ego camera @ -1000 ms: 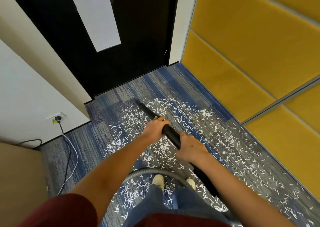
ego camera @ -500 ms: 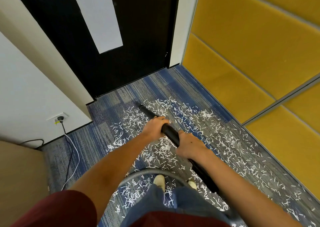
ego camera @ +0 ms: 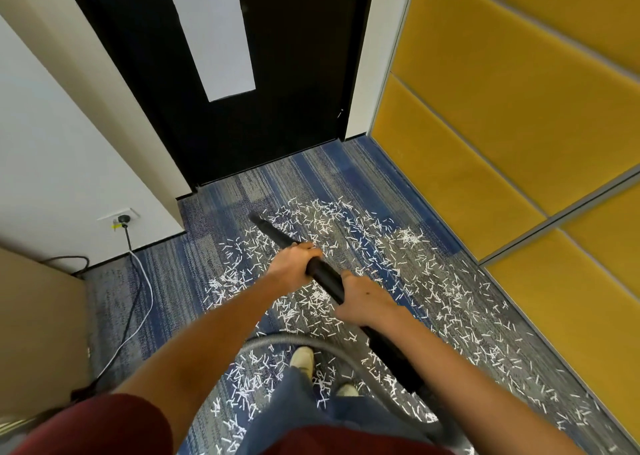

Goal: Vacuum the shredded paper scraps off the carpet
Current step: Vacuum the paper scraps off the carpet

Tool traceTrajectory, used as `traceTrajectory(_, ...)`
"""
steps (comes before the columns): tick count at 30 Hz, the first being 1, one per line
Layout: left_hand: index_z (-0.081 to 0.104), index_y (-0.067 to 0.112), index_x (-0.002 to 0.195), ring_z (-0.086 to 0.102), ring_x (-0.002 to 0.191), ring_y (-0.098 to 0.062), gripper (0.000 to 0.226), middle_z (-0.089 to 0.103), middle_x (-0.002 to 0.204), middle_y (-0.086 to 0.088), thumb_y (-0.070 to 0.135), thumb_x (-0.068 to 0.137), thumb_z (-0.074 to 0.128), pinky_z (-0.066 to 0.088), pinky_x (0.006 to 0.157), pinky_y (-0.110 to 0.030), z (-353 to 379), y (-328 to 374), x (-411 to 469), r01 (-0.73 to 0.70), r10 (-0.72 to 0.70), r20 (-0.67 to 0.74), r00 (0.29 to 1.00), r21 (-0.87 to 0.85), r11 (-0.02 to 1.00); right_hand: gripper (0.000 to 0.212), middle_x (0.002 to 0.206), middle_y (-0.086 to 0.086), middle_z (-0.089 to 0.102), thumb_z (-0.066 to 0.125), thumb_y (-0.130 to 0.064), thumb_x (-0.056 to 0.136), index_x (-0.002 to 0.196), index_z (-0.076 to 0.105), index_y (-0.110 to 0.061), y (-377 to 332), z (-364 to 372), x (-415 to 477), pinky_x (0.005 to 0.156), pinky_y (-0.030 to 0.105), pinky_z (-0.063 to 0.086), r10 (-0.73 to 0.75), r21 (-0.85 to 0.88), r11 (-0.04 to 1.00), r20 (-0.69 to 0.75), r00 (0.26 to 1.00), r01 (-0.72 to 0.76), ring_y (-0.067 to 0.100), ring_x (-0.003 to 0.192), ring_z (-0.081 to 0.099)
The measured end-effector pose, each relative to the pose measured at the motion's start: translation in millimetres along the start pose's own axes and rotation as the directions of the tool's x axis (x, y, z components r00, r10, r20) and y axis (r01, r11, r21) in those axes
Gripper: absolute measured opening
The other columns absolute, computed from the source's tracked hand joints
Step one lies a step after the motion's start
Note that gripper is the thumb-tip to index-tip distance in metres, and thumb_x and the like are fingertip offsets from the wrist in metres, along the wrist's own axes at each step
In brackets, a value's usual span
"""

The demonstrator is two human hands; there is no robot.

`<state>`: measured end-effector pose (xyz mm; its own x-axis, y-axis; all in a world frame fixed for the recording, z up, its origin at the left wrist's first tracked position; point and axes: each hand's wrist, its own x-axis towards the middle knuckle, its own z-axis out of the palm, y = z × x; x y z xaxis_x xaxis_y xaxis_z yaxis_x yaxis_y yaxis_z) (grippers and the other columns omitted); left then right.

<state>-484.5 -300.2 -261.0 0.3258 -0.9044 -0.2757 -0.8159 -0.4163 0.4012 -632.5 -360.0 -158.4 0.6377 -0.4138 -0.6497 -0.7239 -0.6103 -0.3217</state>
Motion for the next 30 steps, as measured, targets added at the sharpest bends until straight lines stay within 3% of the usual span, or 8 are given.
traceTrajectory(8,0.058,0.025,0.107,0.056,0.108,-0.023,0.029,0.056,0.116,0.001,0.005,0.085,0.061,0.049,0.095,-0.040,26,30,-12,0.091,-0.092,-0.015,0.996,-0.040,0.995,0.036,0.092,0.004,0.052,0.060,-0.009,0.084,0.118,0.046,-0.010,32,11,-19,0.067,0.029,0.052,-0.011,0.053,0.999,0.023,1.000,0.009,0.022,0.075,0.059)
traceTrajectory(14,0.059,0.022,0.111,0.037,0.134,-0.032,0.033,0.046,0.139,-0.003,0.003,0.085,0.062,0.035,0.109,-0.046,39,41,-2,0.089,-0.092,-0.019,0.996,-0.092,0.992,0.035,0.094,0.003,0.052,0.060,-0.011,0.086,0.118,0.045,-0.011,45,16,-20,0.073,0.033,0.056,0.010,0.049,0.999,-0.015,1.000,-0.009,0.023,0.078,0.062)
traceTrajectory(22,0.056,0.022,0.118,0.031,0.138,-0.031,0.037,0.036,0.147,-0.004,0.002,0.087,0.059,0.034,0.110,-0.046,37,55,18,0.051,-0.049,0.028,0.998,-0.079,0.996,0.039,0.093,0.003,0.049,0.063,-0.016,0.086,0.120,0.043,-0.011,55,17,-16,0.060,0.025,0.044,0.077,0.043,0.996,-0.067,0.995,-0.074,0.020,0.077,0.056)
traceTrajectory(26,0.057,0.024,0.113,0.038,0.132,-0.032,0.034,0.045,0.137,-0.002,0.002,0.087,0.059,0.037,0.107,-0.046,35,52,18,0.036,-0.034,0.028,0.999,-0.070,0.997,0.037,0.082,-0.002,0.044,0.060,-0.012,0.087,0.119,0.043,-0.010,55,17,-16,0.050,0.019,0.038,0.070,0.063,0.996,-0.051,0.996,-0.067,0.019,0.073,0.055)
traceTrajectory(30,0.058,0.023,0.110,0.042,0.128,-0.034,0.030,0.048,0.131,-0.001,0.005,0.087,0.061,0.037,0.107,-0.046,35,41,11,0.048,-0.046,0.025,0.999,-0.073,0.996,0.038,0.085,0.000,0.048,0.059,-0.009,0.085,0.120,0.045,-0.010,50,16,-13,0.058,0.024,0.045,0.047,0.060,0.997,-0.031,0.998,-0.045,0.020,0.075,0.057)
